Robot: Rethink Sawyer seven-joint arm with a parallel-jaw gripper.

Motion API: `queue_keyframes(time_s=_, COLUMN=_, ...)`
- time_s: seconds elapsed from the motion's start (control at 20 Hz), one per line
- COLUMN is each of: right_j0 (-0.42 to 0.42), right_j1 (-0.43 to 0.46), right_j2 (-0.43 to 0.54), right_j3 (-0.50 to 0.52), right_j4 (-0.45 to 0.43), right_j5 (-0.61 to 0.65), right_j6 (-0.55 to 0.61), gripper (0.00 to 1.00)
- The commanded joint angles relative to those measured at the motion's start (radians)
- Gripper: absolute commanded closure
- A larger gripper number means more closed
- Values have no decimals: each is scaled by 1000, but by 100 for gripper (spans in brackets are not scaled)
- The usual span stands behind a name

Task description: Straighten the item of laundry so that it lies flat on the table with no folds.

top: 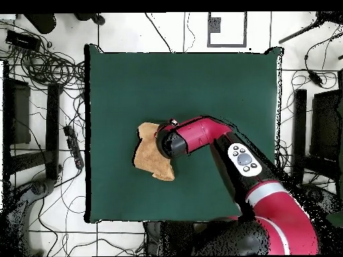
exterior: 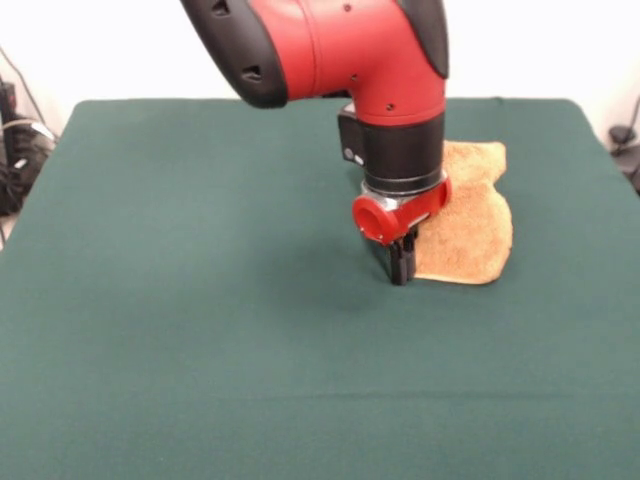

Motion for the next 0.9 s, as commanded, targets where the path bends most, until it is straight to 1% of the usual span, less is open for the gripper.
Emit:
queue_keyframes(time_s=0.05, right_j0=-13, right_j1=266, right_j2=9, right_j3=-99, right_j4=-101, right_j5=-7, right_j6=-157, gripper=100)
queue_keyframes(time_s=0.9, right_j0=-8, right_j1=274, right_j2=7, right_j3=-111, right_j4=-110, right_j5=-19, right_j6=-145, gripper=100)
